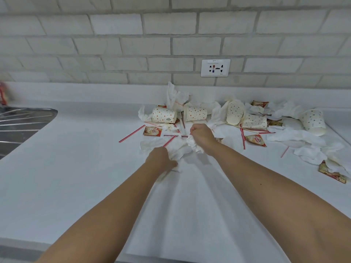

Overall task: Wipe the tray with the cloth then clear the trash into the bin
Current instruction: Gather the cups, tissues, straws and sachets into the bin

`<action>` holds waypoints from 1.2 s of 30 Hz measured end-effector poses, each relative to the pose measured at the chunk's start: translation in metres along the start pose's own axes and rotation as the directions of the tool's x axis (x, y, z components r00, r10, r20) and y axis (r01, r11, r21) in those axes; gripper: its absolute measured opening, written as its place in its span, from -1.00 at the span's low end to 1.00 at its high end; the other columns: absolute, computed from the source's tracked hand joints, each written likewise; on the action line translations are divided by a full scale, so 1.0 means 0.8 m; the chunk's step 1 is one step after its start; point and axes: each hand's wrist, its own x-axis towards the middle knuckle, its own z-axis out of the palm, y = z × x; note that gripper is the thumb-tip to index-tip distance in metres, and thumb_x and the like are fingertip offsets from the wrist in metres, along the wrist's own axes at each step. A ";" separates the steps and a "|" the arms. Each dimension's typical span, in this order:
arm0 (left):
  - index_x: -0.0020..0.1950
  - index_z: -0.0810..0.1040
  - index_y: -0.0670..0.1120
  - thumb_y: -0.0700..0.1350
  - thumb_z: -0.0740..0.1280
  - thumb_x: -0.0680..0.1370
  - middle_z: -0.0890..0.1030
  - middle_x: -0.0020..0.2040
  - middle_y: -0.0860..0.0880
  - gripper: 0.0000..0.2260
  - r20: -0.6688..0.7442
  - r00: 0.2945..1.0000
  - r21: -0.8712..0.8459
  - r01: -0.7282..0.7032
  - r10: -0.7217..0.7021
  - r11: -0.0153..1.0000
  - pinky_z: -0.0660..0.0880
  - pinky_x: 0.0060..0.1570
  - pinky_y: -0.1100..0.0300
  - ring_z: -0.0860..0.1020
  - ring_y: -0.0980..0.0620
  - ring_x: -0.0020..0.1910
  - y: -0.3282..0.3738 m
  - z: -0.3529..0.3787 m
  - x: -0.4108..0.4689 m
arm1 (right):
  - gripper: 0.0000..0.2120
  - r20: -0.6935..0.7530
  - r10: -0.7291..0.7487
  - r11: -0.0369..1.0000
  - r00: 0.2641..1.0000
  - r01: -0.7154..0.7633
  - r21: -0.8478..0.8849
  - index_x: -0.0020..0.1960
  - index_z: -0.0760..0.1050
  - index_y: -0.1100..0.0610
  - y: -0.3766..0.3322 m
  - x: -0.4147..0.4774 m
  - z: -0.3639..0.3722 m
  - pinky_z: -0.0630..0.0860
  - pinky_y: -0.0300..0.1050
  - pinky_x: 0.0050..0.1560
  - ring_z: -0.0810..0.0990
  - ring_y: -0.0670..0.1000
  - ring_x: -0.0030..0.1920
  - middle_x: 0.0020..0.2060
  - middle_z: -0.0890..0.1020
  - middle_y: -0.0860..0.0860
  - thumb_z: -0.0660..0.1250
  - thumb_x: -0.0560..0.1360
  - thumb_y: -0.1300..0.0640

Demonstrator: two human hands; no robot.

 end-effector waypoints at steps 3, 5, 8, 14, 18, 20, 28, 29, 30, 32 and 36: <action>0.06 0.48 -0.18 -0.12 0.30 0.52 0.53 0.00 -0.07 -0.82 0.073 0.997 -0.014 -0.033 0.034 0.999 0.38 -0.15 0.26 0.50 -0.09 0.10 0.003 -0.005 -0.003 | -0.71 -0.006 0.004 1.000 1.000 -0.004 -0.027 -0.32 0.41 0.15 0.000 -0.003 -0.006 0.28 -0.25 -0.35 0.42 0.01 -0.21 -0.27 0.48 0.05 0.10 0.51 0.37; 0.28 0.42 -0.21 -0.07 0.27 0.55 0.49 0.23 -0.13 -0.65 0.086 0.994 -0.040 -0.059 0.062 0.997 0.38 0.00 0.22 0.46 -0.09 0.22 0.011 -0.020 -0.007 | -0.78 -0.019 -0.005 0.999 1.000 0.004 -0.050 -0.25 0.42 0.21 0.000 -0.006 -0.015 0.24 -0.24 -0.38 0.39 0.01 -0.26 -0.29 0.45 0.06 0.10 0.50 0.39; 0.29 0.41 -0.19 -0.09 0.24 0.55 0.49 0.16 -0.11 -0.67 0.029 0.994 -0.159 -0.099 0.105 0.982 0.36 -0.04 0.20 0.47 -0.08 0.13 0.029 -0.057 -0.016 | -0.82 -0.057 -0.019 0.998 0.998 0.015 -0.065 -0.17 0.37 0.21 -0.003 -0.015 -0.032 0.17 -0.21 -0.39 0.30 -0.01 -0.33 -0.27 0.37 0.12 0.08 0.49 0.42; 0.15 0.50 -0.15 -0.24 0.18 0.53 0.54 -0.01 -0.08 -0.77 -0.191 0.952 -0.469 -0.302 0.239 0.830 0.41 -0.12 0.14 0.50 -0.08 -0.03 0.060 -0.082 -0.020 | -0.67 -0.105 0.024 0.999 0.994 -0.029 -0.042 -0.31 0.29 0.05 0.002 -0.049 -0.080 0.22 -0.34 -0.33 0.34 0.02 -0.24 -0.26 0.36 0.05 0.05 0.60 0.28; -0.27 0.36 -0.10 -0.20 0.18 0.51 0.42 -0.26 -0.06 -0.84 -0.143 0.977 -0.717 -0.214 0.160 0.663 0.31 -0.27 0.17 0.39 -0.01 -0.30 0.099 -0.068 -0.032 | -0.79 -0.198 0.094 0.991 0.976 -0.072 0.114 -0.19 0.36 0.21 0.014 -0.088 -0.111 0.18 -0.27 -0.39 0.25 -0.09 -0.39 -0.35 0.31 0.01 0.07 0.54 0.41; -0.25 0.37 -0.09 -0.06 0.21 0.54 0.45 -0.22 -0.05 -0.80 -0.101 0.978 -0.761 -0.195 0.183 0.619 0.35 -0.19 0.13 0.44 -0.03 -0.23 0.123 -0.051 -0.043 | -0.73 -0.207 0.138 0.982 0.969 -0.106 0.157 -0.28 0.35 0.16 0.026 -0.107 -0.127 0.22 -0.27 -0.36 0.29 -0.08 -0.36 -0.31 0.35 0.01 0.09 0.55 0.38; -0.18 0.48 -0.17 0.04 0.43 0.44 0.52 -0.26 -0.10 -0.71 -0.057 0.939 -0.796 -0.248 0.340 0.552 0.35 -0.35 0.20 0.51 -0.07 -0.27 0.229 0.021 -0.091 | -0.78 -0.303 0.409 0.902 0.861 -0.329 0.281 -0.30 0.34 0.14 0.066 -0.192 -0.217 0.24 -0.46 -0.60 0.34 0.01 -0.51 -0.40 0.34 0.08 0.16 0.49 0.32; -0.12 0.51 -0.17 -0.03 0.44 0.44 0.55 -0.22 -0.11 -0.77 -0.038 0.932 -0.814 -0.237 0.359 0.530 0.39 -0.34 0.20 0.54 -0.09 -0.22 0.243 0.029 -0.099 | -0.80 -0.313 0.407 0.902 0.858 -0.323 0.287 -0.29 0.35 0.14 0.075 -0.206 -0.229 0.24 -0.43 -0.58 0.33 0.02 -0.51 -0.38 0.35 0.08 0.14 0.49 0.32; -0.12 0.51 -0.16 -0.10 0.42 0.46 0.57 -0.20 -0.10 -0.84 -0.020 0.922 -0.823 -0.235 0.388 0.516 0.43 -0.31 0.18 0.55 -0.09 -0.21 0.257 0.037 -0.111 | -0.79 -0.330 0.404 0.904 0.853 -0.316 0.288 -0.30 0.35 0.13 0.085 -0.220 -0.241 0.24 -0.39 -0.53 0.33 0.02 -0.50 -0.38 0.35 0.07 0.13 0.48 0.32; -0.13 0.52 -0.12 -0.16 0.40 0.49 0.58 -0.20 -0.07 -0.92 -0.003 0.894 -0.843 -0.244 0.449 0.480 0.47 -0.24 0.17 0.56 -0.06 -0.21 0.284 0.054 -0.135 | -0.77 -0.364 0.415 0.900 0.834 -0.317 0.300 -0.34 0.32 0.13 0.107 -0.248 -0.262 0.22 -0.31 -0.46 0.29 0.02 -0.50 -0.39 0.34 0.06 0.11 0.46 0.33; 0.15 0.52 -0.14 -0.01 0.31 0.55 0.60 -0.01 -0.03 -0.74 -0.012 0.808 -0.833 -0.334 0.589 0.441 0.45 -0.16 0.22 0.57 -0.02 -0.03 0.343 0.098 -0.197 | -0.76 -0.421 0.420 0.905 0.804 -0.334 0.264 -0.35 0.31 0.14 0.151 -0.312 -0.310 0.23 -0.22 -0.41 0.31 0.02 -0.42 -0.38 0.35 0.06 0.11 0.46 0.35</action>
